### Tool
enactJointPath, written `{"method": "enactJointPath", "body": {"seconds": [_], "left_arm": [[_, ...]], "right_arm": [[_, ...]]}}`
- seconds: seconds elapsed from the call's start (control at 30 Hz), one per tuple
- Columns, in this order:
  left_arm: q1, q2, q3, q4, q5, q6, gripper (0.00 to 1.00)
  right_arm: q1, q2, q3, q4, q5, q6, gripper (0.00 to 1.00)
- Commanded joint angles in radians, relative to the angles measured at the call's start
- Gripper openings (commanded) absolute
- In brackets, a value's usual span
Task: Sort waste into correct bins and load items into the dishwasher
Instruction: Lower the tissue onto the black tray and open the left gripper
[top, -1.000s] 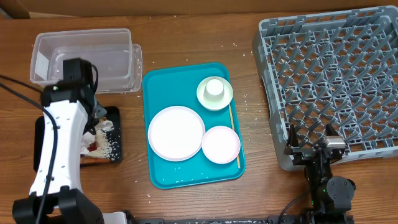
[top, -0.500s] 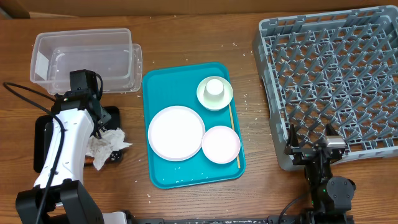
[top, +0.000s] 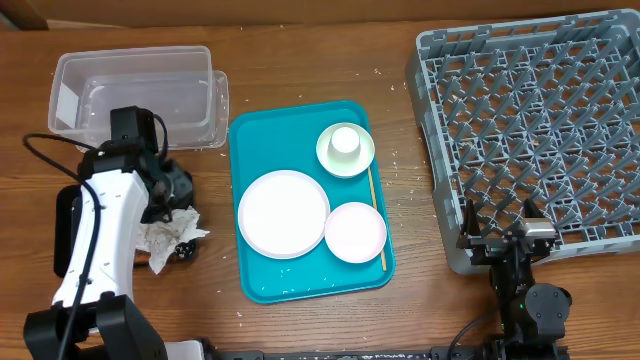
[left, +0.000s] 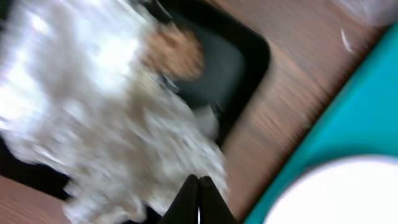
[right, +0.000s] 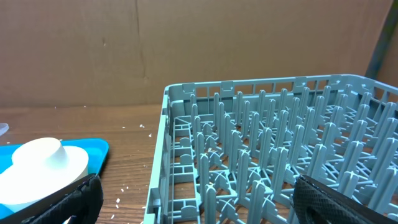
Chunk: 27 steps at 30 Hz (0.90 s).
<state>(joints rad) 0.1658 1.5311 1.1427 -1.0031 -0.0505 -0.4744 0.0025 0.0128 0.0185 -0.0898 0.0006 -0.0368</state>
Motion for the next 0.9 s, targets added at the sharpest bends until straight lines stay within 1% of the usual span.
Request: {"method": "enactJointPath", "body": {"seconds": [0.0, 0.1, 0.2, 0.4, 0.63, 0.73, 0.87], "left_arm": [[-0.023, -0.014, 0.001, -0.069, 0.171, 0.063, 0.04], [-0.024, -0.014, -0.018, -0.107, 0.170, 0.064, 0.04], [-0.024, -0.014, -0.033, -0.116, 0.137, 0.063, 0.04], [-0.020, -0.014, -0.083, -0.119, 0.006, -0.003, 0.04], [-0.020, -0.014, -0.085, -0.113, -0.019, -0.024, 0.04], [-0.020, -0.014, -0.093, -0.127, -0.060, -0.064, 0.04], [-0.020, -0.014, -0.114, -0.126, -0.035, -0.065, 0.04]], "right_arm": [[0.008, -0.010, -0.010, 0.006, 0.006, 0.004, 1.00], [0.008, -0.010, -0.010, 0.006, 0.006, 0.004, 1.00], [0.008, -0.010, -0.010, 0.006, 0.006, 0.005, 1.00], [0.008, -0.010, -0.010, 0.006, 0.006, 0.005, 1.00], [0.008, -0.010, -0.010, 0.006, 0.006, 0.005, 1.00], [0.008, -0.010, -0.010, 0.006, 0.006, 0.004, 1.00], [0.008, -0.010, -0.010, 0.006, 0.006, 0.004, 1.00]]}}
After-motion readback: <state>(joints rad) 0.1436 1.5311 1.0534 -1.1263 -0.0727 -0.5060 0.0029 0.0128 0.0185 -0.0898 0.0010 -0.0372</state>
